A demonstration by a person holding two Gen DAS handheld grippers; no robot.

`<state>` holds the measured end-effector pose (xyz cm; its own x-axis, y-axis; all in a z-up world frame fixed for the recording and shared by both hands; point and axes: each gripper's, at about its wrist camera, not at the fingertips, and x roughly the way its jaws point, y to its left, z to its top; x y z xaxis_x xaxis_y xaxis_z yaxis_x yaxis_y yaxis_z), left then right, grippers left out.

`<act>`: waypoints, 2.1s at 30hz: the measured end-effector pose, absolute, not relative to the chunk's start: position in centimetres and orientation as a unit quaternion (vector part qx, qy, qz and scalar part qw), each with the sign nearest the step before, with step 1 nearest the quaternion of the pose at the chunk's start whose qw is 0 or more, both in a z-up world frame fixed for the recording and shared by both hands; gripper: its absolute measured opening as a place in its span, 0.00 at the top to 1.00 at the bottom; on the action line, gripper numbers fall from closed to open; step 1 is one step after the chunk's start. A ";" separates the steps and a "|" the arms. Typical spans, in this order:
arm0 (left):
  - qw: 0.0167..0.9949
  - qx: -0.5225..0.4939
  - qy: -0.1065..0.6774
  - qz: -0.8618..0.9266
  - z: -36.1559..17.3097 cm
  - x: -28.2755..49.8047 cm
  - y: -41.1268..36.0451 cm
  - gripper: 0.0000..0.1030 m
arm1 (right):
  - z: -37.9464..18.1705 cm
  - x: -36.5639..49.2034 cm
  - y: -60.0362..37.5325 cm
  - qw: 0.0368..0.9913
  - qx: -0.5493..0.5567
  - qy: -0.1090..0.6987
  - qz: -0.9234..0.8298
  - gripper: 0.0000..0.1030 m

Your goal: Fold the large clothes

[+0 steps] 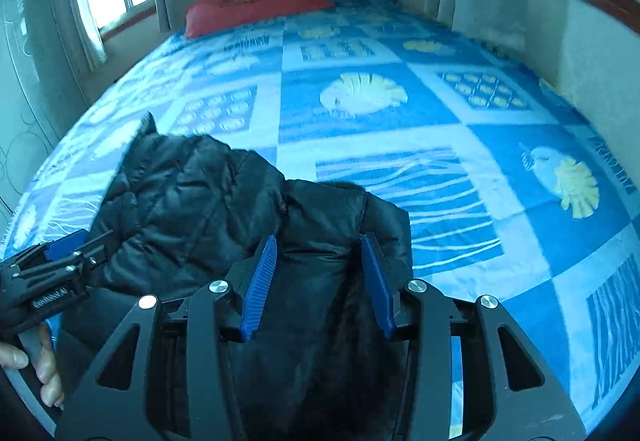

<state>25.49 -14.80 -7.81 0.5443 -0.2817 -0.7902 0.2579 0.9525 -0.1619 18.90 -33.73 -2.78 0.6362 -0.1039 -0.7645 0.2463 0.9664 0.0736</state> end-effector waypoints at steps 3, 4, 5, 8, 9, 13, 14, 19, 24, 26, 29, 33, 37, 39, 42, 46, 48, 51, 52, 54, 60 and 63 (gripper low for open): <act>0.878 -0.009 0.455 -0.147 -8.3 25.7 -15.2 0.28 | -4.1 19.7 -34.1 0.896 0.086 0.425 -0.098 0.57; 0.877 -0.007 0.457 -0.145 -8.6 25.9 -15.4 0.28 | -4.5 20.0 -34.3 0.894 0.091 0.428 -0.097 0.57; 0.876 -0.009 0.460 -0.144 -8.9 26.0 -15.5 0.28 | -4.9 20.1 -34.6 0.893 0.099 0.429 -0.095 0.57; 0.871 -0.019 0.469 -0.148 -9.7 26.4 -15.4 0.28 | -5.6 20.2 -35.0 0.893 0.112 0.427 -0.091 0.57; 0.870 -0.020 0.470 -0.149 -9.9 26.5 -15.4 0.28 | -5.8 20.2 -35.0 0.893 0.113 0.425 -0.091 0.57; 0.871 -0.018 0.468 -0.146 -10.5 26.5 -15.4 0.27 | -6.2 20.3 -34.9 0.896 0.109 0.420 -0.096 0.57; 0.872 -0.018 0.467 -0.145 -10.6 26.5 -15.4 0.27 | -6.2 20.2 -34.8 0.896 0.109 0.419 -0.096 0.57; 0.874 -0.009 0.466 -0.141 -10.6 26.4 -15.6 0.27 | -6.0 20.2 -34.5 0.898 0.100 0.417 -0.101 0.57; 0.875 -0.012 0.463 -0.142 -9.9 26.2 -15.3 0.27 | -5.1 19.6 -34.5 0.904 0.097 0.405 -0.100 0.56; 0.874 -0.020 0.463 -0.145 -9.5 26.1 -14.9 0.27 | -4.5 19.2 -34.6 0.906 0.105 0.400 -0.093 0.56; 0.874 -0.031 0.464 -0.140 -8.7 25.8 -14.4 0.26 | -3.7 18.7 -34.9 0.907 0.118 0.394 -0.090 0.55; 0.875 -0.070 0.463 -0.122 -7.8 24.9 -13.1 0.27 | -2.1 17.2 -35.1 0.911 0.134 0.376 -0.105 0.51; 0.871 -0.127 0.463 -0.098 -7.0 23.6 -10.8 0.27 | -1.3 15.5 -36.2 0.907 0.166 0.365 -0.129 0.40; 0.871 -0.156 0.461 -0.074 -6.8 22.8 -9.6 0.27 | -1.5 14.5 -37.2 0.898 0.201 0.366 -0.139 0.40; 0.855 -0.216 0.469 -0.047 -7.5 22.1 -7.7 0.27 | -2.6 13.4 -38.8 0.879 0.272 0.369 -0.128 0.39; 0.809 -0.313 0.494 -0.059 -9.8 21.3 -6.2 0.27 | -4.8 12.5 -40.6 0.846 0.370 0.373 -0.093 0.35; 0.797 -0.347 0.490 -0.067 -10.4 21.0 -5.6 0.27 | -5.8 12.3 -41.1 0.831 0.401 0.376 -0.082 0.28; 0.776 -0.393 0.487 -0.084 -11.5 20.7 -5.2 0.25 | -7.5 12.2 -41.8 0.811 0.442 0.379 -0.065 0.19; 0.766 -0.409 0.488 -0.092 -12.0 20.6 -5.0 0.24 | -8.3 12.2 -42.0 0.800 0.463 0.378 -0.050 0.19; 0.746 -0.437 0.490 -0.110 -13.2 20.7 -4.9 0.23 | -9.4 12.1 -42.2 0.785 0.495 0.373 -0.025 0.18; 0.726 -0.468 0.482 -0.143 -14.3 20.9 -4.9 0.17 | -9.6 12.5 -41.3 0.796 0.478 0.369 0.024 0.13; 0.726 -0.464 0.482 -0.157 -14.3 21.1 -5.3 0.17 | -9.7 13.0 -40.6 0.800 0.464 0.379 0.033 0.14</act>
<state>21.08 -5.25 -14.34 0.4855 -0.6759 -0.5545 -0.2188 0.5201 -0.8256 13.00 -40.61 -9.70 0.7097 0.4053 -0.5762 0.2988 0.5675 0.7673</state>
